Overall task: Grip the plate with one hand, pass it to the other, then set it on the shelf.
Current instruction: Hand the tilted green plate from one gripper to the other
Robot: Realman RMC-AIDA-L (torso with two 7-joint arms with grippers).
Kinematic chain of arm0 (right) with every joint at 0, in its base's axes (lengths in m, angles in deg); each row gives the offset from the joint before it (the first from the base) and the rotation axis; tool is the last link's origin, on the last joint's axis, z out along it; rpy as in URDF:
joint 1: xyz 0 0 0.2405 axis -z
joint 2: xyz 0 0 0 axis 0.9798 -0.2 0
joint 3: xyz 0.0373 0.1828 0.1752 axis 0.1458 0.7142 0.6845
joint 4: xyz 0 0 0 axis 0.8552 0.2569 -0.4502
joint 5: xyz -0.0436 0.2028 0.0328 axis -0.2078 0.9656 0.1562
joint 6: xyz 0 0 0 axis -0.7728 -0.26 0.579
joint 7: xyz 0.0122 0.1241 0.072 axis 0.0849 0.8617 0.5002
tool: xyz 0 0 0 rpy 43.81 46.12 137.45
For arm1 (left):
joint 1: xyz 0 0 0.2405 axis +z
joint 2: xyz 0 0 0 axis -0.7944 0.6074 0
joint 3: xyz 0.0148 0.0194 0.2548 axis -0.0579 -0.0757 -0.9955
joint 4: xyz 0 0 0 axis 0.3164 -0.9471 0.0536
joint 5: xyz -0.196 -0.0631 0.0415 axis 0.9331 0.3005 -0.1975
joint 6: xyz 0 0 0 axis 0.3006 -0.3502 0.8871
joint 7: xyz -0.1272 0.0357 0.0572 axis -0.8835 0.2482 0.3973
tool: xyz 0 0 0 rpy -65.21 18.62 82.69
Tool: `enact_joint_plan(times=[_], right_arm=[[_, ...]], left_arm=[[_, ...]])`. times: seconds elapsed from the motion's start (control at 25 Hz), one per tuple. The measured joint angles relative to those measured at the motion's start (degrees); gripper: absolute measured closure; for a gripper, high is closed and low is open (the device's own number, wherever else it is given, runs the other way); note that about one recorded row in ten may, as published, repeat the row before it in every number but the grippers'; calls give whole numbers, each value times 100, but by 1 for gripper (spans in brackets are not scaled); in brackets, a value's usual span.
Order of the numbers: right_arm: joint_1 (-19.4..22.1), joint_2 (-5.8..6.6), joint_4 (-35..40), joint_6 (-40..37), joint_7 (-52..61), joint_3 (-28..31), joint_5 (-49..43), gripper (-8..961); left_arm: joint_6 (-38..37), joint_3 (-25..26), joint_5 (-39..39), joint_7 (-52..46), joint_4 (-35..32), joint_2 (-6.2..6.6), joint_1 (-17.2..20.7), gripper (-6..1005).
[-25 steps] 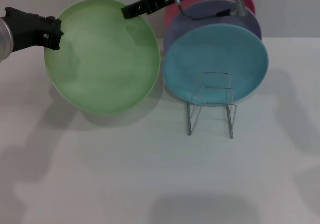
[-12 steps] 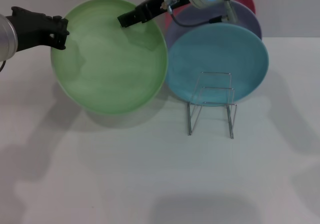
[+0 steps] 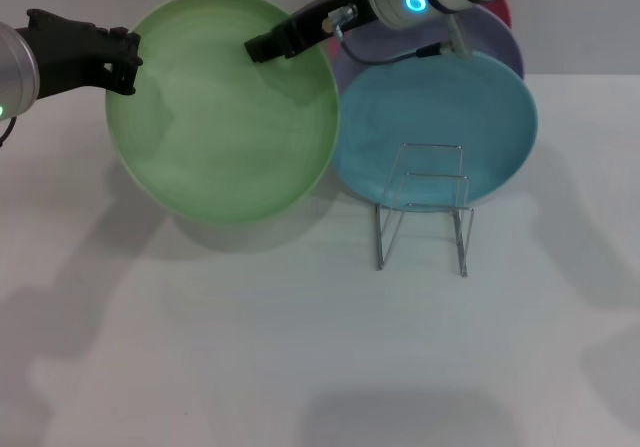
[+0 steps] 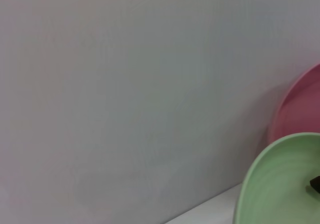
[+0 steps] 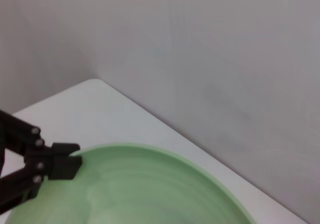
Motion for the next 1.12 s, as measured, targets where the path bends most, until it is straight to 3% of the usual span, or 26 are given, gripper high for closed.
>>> enact_joint_plan(times=[0.84,1.04,1.12], right_arm=[[300,-47,-634,-311,17,-475,-572,820],[380,-87,-686,-345,3,-474,-576,847],[396,-90,-706,-358,1,-474,-576,873]], left_arm=[[-187,-135,-34,-1,-34,-9,69,966],[-222,-155,-39,-1,54,-15,109,820],[-252,-157,-41,-1,104,-15,140,706]])
